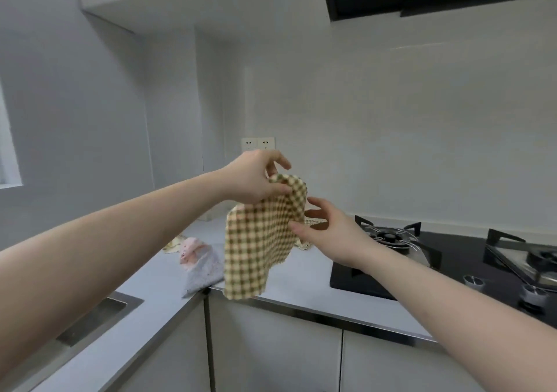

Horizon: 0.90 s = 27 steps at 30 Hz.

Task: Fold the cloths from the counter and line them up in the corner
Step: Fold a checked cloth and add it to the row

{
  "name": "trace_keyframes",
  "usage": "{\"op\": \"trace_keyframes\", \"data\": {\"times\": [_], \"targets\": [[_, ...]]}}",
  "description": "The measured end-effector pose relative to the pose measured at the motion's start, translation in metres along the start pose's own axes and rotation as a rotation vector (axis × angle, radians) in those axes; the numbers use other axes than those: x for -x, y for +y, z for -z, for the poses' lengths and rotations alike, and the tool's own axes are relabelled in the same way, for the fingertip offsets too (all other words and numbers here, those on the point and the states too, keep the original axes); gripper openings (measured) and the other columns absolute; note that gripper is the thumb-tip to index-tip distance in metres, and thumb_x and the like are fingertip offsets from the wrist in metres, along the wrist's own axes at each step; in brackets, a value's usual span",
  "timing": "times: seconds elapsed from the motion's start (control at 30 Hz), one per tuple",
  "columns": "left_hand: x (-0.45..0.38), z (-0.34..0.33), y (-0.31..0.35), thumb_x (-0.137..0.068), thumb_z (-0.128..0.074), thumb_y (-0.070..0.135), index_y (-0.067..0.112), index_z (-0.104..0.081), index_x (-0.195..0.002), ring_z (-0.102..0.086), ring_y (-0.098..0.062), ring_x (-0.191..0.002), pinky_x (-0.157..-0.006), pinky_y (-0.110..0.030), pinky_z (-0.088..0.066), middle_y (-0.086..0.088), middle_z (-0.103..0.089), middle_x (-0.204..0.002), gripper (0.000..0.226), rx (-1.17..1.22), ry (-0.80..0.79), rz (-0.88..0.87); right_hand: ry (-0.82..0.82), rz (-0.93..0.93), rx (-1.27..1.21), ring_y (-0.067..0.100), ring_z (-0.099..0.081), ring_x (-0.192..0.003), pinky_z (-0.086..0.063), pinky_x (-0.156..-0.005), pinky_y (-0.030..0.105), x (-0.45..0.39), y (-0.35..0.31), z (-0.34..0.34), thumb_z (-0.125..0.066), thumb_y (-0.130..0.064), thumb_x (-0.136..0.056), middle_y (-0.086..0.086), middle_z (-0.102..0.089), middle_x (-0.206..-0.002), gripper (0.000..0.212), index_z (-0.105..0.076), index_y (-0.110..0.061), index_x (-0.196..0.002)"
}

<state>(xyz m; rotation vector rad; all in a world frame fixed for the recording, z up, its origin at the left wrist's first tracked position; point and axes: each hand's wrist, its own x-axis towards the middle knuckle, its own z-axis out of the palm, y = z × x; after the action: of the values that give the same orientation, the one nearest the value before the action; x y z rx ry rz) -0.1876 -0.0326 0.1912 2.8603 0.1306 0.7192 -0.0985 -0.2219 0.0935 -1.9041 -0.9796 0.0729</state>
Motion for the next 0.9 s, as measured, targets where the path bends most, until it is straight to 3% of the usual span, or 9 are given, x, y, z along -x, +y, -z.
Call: {"op": "trace_keyframes", "data": {"times": [0.07,0.17,0.27,0.43,0.57,0.63,0.73,0.9], "targets": [[0.01,-0.005,0.013,-0.092,-0.073,0.047,0.032,-0.066,-0.129,-0.062,-0.011,-0.098,-0.088,-0.028,-0.047,0.011,-0.065,-0.111,0.04,0.002,-0.087,-0.03,0.036,-0.027,0.043,0.008,-0.064,-0.111,-0.049,-0.087,0.024,0.009,0.001,0.006,-0.076,-0.056,-0.085,-0.015,-0.063,-0.128,0.068,-0.049,-0.033,-0.143],[0.024,-0.014,0.025,-0.097,-0.068,0.041,0.03,-0.073,-0.116,-0.064,-0.007,-0.093,-0.084,-0.025,-0.047,0.018,-0.068,-0.099,0.023,0.044,-0.153,-0.067,0.015,-0.054,0.081,0.008,-0.065,-0.084,-0.047,-0.075,0.024,0.021,0.007,0.015,-0.074,-0.045,-0.09,-0.005,-0.074,-0.094,0.027,-0.074,-0.023,-0.106],[0.035,-0.027,0.03,-0.097,-0.068,0.041,0.032,-0.073,-0.099,-0.061,0.003,-0.082,-0.072,-0.02,-0.044,0.021,-0.067,-0.088,0.01,0.057,-0.18,-0.09,0.006,-0.069,0.083,0.006,-0.055,-0.067,-0.041,-0.065,0.023,0.034,0.017,0.022,-0.076,-0.037,-0.089,-0.007,-0.067,-0.071,0.025,-0.074,-0.013,-0.085],[0.052,-0.049,0.023,-0.09,-0.076,0.048,0.03,-0.061,-0.075,-0.056,-0.001,-0.071,-0.064,-0.02,-0.041,0.013,-0.061,-0.077,0.027,0.001,-0.218,-0.089,0.058,-0.094,0.126,0.005,-0.059,-0.066,-0.047,-0.066,0.025,0.05,0.033,0.03,-0.077,-0.039,-0.084,-0.01,-0.069,-0.071,0.023,-0.069,-0.018,-0.078],[0.055,-0.067,0.011,-0.084,-0.079,0.053,0.026,-0.06,-0.074,-0.066,-0.009,-0.085,-0.077,-0.029,-0.052,0.004,-0.071,-0.089,0.035,0.01,-0.286,-0.033,0.079,-0.079,0.209,0.005,-0.058,-0.067,-0.046,-0.067,0.026,0.054,0.046,0.038,-0.079,-0.036,-0.083,-0.01,-0.068,-0.073,0.019,-0.069,-0.021,-0.079],[0.054,-0.075,0.005,-0.085,-0.078,0.054,0.022,-0.061,-0.076,-0.065,-0.002,-0.076,-0.071,-0.023,-0.05,0.005,-0.071,-0.083,0.037,0.041,-0.318,-0.016,0.078,-0.086,0.221,0.005,-0.06,-0.068,-0.048,-0.068,0.026,0.052,0.054,0.041,-0.08,-0.033,-0.083,-0.007,-0.074,-0.078,0.014,-0.07,-0.023,-0.084],[0.045,-0.09,-0.002,-0.089,-0.077,0.047,0.01,-0.062,-0.081,-0.053,0.009,-0.055,-0.054,-0.008,-0.037,0.015,-0.058,-0.065,0.041,0.086,-0.364,0.017,0.082,-0.101,0.272,0.005,-0.063,-0.071,-0.047,-0.063,0.018,0.046,0.066,0.046,-0.08,-0.027,-0.084,-0.004,-0.076,-0.085,0.011,-0.07,-0.024,-0.089],[0.014,-0.106,-0.011,-0.083,-0.083,0.048,0.021,-0.048,-0.069,-0.045,-0.003,-0.054,-0.056,-0.022,-0.036,0.014,-0.049,-0.059,0.046,0.195,-0.263,0.119,0.191,-0.127,0.352,0.015,-0.068,-0.078,-0.05,-0.069,0.028,0.018,0.079,0.064,-0.077,-0.026,-0.086,-0.006,-0.073,-0.081,0.007,-0.07,-0.026,-0.084]]}}
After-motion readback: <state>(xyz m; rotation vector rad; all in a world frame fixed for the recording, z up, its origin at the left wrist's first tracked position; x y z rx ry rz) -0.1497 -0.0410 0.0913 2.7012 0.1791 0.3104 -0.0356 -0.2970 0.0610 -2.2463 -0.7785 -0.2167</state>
